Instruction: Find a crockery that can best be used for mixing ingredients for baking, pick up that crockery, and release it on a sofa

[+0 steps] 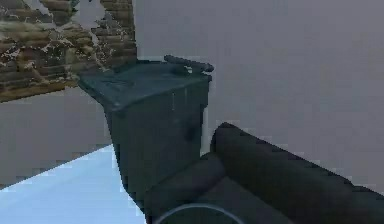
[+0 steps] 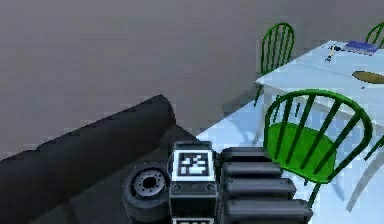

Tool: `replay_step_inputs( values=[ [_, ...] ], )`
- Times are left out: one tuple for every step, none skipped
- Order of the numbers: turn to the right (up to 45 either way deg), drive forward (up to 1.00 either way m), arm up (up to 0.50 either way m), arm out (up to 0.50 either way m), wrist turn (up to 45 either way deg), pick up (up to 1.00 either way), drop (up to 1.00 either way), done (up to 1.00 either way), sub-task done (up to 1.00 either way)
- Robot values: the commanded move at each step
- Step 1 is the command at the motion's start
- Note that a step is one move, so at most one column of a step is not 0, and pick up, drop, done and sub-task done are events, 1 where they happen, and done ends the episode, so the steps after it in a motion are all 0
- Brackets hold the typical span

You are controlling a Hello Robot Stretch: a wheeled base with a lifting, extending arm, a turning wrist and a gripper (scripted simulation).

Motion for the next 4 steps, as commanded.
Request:
replay_step_inputs(
  values=[
    [-45.0, 0.0, 0.0, 0.0, 0.0, 0.0, 0.0, 0.0, 0.0],
    [-36.0, 0.0, 0.0, 0.0, 0.0, 0.0, 0.0, 0.0, 0.0],
    [-3.0, 0.0, 0.0, 0.0, 0.0, 0.0, 0.0, 0.0, 0.0],
    [45.0, 0.0, 0.0, 0.0, 0.0, 0.0, 0.0, 0.0, 0.0]
  ],
)
